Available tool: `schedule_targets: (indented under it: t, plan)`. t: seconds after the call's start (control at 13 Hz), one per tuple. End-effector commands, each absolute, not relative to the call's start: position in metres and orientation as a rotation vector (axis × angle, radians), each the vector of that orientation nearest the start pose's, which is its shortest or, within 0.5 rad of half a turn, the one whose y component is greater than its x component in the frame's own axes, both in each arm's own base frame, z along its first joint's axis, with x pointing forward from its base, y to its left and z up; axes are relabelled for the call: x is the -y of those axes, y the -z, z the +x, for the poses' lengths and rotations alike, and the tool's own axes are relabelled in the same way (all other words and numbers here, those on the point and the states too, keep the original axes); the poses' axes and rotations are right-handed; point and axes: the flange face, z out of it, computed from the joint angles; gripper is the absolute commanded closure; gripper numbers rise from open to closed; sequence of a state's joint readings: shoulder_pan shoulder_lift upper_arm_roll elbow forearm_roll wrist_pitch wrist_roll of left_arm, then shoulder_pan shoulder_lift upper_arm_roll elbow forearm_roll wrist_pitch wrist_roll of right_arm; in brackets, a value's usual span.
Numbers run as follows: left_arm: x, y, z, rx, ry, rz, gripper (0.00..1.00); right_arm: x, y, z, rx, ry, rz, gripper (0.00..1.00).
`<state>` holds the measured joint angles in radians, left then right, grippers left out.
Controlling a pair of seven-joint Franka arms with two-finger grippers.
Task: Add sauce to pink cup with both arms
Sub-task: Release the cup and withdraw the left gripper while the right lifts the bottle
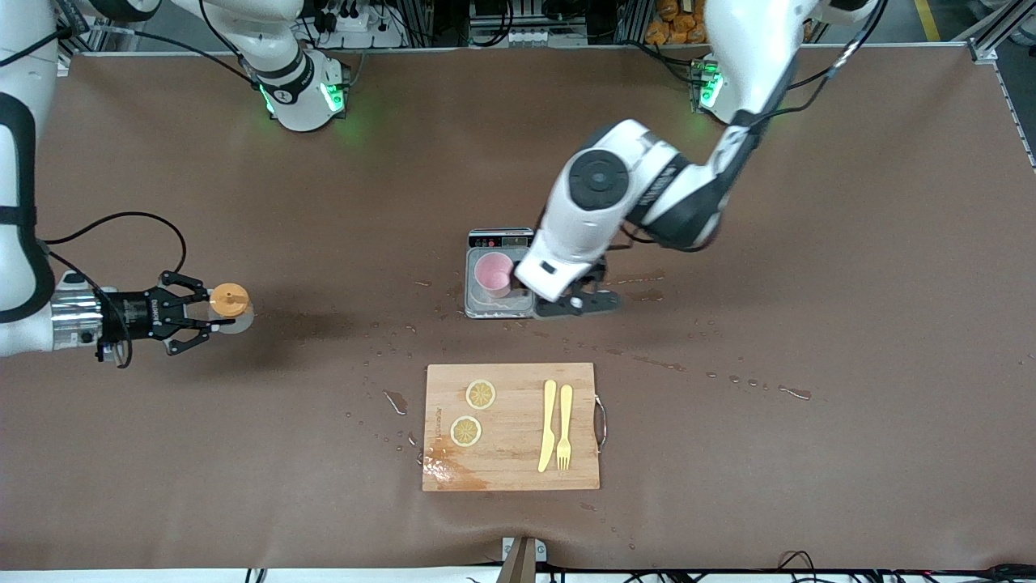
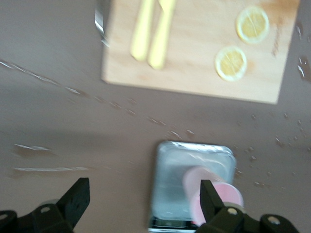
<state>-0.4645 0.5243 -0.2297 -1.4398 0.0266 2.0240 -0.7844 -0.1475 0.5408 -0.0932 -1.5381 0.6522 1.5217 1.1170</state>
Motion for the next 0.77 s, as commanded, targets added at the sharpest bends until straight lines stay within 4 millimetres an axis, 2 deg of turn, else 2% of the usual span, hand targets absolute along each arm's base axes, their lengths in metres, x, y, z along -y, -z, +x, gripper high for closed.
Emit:
schedule_targets:
  t: [0.0, 0.23, 0.31, 0.46, 0.62, 0.69]
  plan:
    - [0.352, -0.441, 0.594, 0.147, 0.012, -3.227, 0.0, 0.051, -0.354, 0.634, -1.9, -0.998, -1.948, 0.59]
    - [0.266, -0.488, 0.62, 0.129, 0.077, -3.219, 0.0, 0.011, -0.375, 0.636, -1.984, -0.955, -1.977, 0.59]
    - [0.247, -0.499, 0.625, 0.137, 0.099, -3.22, 0.0, -0.01, -0.381, 0.636, -2.025, -0.912, -2.015, 0.59]
    - [0.224, -0.518, 0.623, 0.128, 0.106, -3.209, 0.0, -0.051, -0.39, 0.635, -2.108, -0.862, -2.041, 0.6]
    - [0.207, -0.555, 0.609, 0.018, 0.139, -3.197, 0.0, -0.088, -0.396, 0.634, -2.169, -0.816, -2.045, 0.6]
    - [0.195, -0.57, 0.602, 0.024, 0.135, -3.188, 0.0, -0.107, -0.398, 0.631, -2.206, -0.783, -2.065, 0.6]
